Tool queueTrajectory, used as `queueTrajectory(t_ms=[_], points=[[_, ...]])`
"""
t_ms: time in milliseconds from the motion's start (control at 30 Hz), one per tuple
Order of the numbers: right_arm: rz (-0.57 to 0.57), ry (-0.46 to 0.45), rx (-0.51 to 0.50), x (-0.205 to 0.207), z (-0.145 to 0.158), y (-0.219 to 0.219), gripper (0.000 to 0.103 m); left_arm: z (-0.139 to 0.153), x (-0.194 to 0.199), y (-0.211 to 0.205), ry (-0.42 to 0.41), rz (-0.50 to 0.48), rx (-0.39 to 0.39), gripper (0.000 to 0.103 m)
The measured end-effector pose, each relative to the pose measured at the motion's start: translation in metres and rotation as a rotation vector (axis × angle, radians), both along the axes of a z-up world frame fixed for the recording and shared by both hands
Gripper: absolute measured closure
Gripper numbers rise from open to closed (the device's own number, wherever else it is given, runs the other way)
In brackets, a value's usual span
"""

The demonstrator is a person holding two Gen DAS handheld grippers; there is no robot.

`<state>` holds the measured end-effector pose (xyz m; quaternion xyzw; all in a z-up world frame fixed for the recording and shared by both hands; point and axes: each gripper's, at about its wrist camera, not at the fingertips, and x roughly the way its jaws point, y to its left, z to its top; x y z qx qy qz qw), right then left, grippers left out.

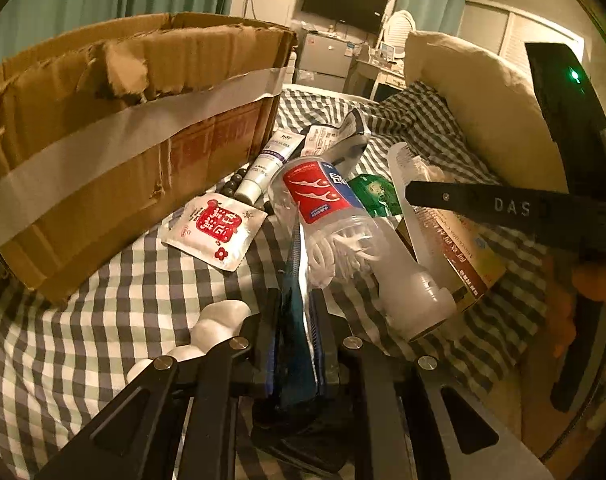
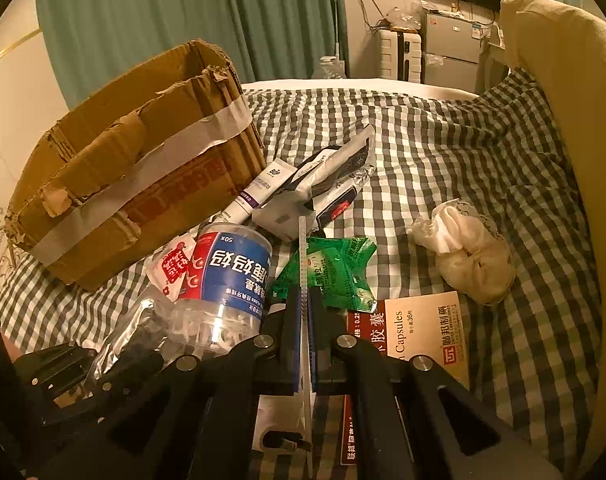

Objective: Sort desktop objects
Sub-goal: 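Grasp the white comb with the right tool while the left tool lifts the foil packet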

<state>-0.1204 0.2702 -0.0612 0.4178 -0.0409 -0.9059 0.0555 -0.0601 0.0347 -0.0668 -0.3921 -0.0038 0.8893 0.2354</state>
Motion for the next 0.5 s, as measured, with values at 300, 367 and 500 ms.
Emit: queueTrajectory(t_ms=[300,367,500], points=[[-0.002,0.022,0.007,0.006,0.006,0.000,0.100,0.005,0.005,0.003,0.010,-0.006,-0.042,0.096],[-0.002,0.028,0.001,0.009,0.009,0.000,0.100,0.014,0.010,0.002,0.049,-0.006,-0.031,0.096],[0.010,0.058,-0.007,0.018,0.020,-0.003,0.100,0.031,0.018,-0.003,0.103,0.006,0.000,0.096]])
